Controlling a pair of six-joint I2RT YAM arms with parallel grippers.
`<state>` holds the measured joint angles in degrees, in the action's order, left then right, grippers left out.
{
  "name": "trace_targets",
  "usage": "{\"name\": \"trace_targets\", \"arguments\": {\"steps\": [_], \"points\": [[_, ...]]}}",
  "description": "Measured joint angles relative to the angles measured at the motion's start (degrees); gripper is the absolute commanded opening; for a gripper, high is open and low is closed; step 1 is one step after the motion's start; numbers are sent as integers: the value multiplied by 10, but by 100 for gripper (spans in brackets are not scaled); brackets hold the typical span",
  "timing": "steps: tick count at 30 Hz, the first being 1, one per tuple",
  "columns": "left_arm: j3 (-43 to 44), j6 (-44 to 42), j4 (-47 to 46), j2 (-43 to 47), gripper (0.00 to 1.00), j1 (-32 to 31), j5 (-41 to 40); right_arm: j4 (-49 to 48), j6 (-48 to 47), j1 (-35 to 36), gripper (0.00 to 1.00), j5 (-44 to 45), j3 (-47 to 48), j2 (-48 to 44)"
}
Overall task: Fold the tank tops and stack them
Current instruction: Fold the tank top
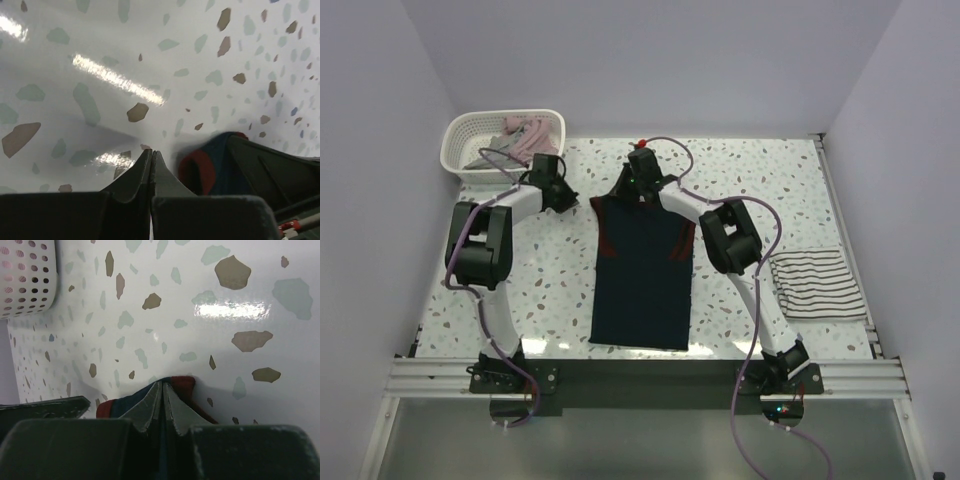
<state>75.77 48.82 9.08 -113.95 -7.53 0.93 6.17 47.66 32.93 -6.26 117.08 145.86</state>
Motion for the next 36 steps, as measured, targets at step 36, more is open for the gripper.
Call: {"name": "trace_targets", "arguments": {"steps": [36], "points": [[-54, 29, -151, -26, 0, -66, 69, 1, 29, -14, 7, -46, 0, 4]]}}
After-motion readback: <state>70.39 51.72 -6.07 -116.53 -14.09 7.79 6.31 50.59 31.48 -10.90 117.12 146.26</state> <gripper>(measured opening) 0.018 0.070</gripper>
